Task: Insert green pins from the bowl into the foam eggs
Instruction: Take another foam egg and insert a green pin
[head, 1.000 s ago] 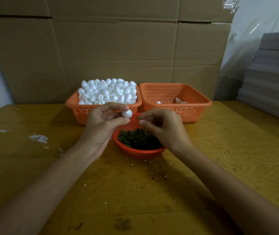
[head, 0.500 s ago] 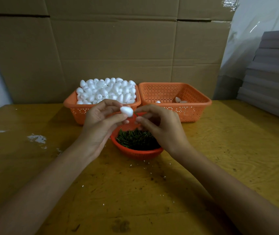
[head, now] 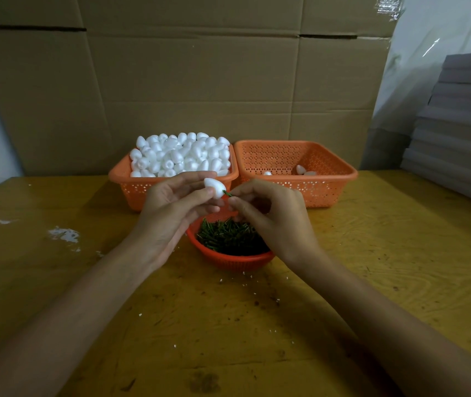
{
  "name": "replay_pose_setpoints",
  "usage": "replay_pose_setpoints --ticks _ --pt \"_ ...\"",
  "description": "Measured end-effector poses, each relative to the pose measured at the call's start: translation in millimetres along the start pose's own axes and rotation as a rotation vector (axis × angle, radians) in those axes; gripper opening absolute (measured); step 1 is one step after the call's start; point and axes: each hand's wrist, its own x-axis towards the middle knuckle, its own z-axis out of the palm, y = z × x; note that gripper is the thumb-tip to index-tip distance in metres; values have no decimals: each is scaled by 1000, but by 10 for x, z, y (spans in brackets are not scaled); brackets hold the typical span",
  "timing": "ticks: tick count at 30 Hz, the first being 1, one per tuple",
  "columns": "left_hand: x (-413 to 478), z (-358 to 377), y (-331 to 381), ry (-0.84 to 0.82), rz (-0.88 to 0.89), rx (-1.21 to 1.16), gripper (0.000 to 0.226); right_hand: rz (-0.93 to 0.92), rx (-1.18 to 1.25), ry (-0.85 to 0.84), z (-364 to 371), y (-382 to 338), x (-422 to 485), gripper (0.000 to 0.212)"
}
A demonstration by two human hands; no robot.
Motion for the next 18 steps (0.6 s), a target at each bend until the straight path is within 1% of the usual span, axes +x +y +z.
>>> replay_pose_setpoints --ticks 6,10,18 --pt "-3 11 9 7 -4 -6 38 25 -31 19 -14 -2 1 11" --pt "3 20 4 16 -8 -19 30 27 -66 29 -34 -7 9 13" --pt "3 17 17 1 -6 -10 23 -8 -100 45 -31 -22 15 12"
